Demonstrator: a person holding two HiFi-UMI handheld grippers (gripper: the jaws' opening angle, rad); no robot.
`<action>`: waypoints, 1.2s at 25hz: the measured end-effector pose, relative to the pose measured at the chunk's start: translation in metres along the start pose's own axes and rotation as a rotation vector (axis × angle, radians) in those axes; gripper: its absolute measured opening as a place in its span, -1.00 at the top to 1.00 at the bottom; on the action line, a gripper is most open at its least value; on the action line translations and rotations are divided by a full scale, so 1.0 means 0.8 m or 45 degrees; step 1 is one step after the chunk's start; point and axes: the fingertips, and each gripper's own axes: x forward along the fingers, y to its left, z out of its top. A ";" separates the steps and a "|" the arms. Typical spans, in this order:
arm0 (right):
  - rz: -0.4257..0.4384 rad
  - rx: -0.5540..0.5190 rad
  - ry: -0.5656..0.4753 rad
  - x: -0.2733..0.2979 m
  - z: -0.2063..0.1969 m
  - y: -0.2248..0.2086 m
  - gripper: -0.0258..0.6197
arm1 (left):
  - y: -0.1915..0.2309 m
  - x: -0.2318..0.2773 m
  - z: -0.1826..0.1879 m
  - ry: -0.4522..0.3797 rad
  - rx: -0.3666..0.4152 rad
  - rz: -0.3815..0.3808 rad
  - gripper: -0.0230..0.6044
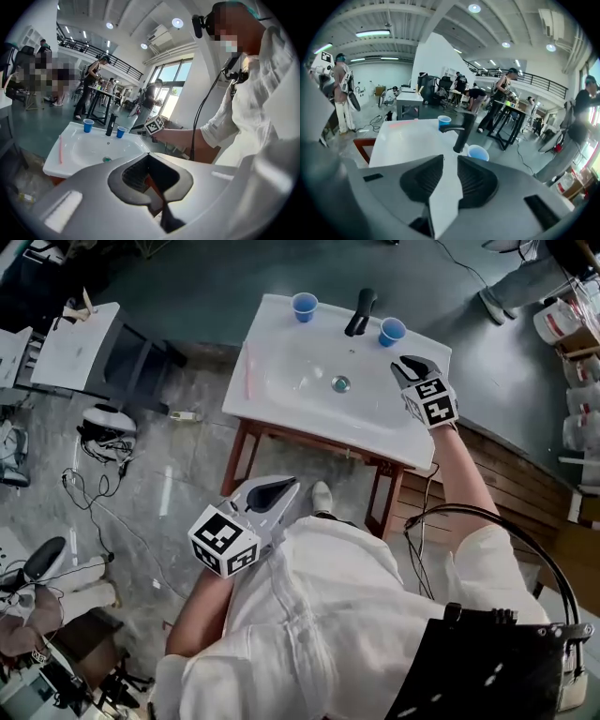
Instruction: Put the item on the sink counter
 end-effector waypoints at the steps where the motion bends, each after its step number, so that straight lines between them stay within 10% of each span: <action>1: 0.007 -0.032 0.013 0.012 0.001 -0.009 0.69 | 0.002 0.004 0.001 0.002 -0.002 0.012 0.91; 15: 0.149 -0.453 0.269 0.136 -0.015 -0.056 0.66 | 0.044 0.021 0.012 0.001 -0.063 0.133 0.91; 30: 0.131 -0.325 0.276 0.112 -0.014 -0.045 0.84 | 0.041 -0.010 0.004 -0.019 -0.044 0.116 0.91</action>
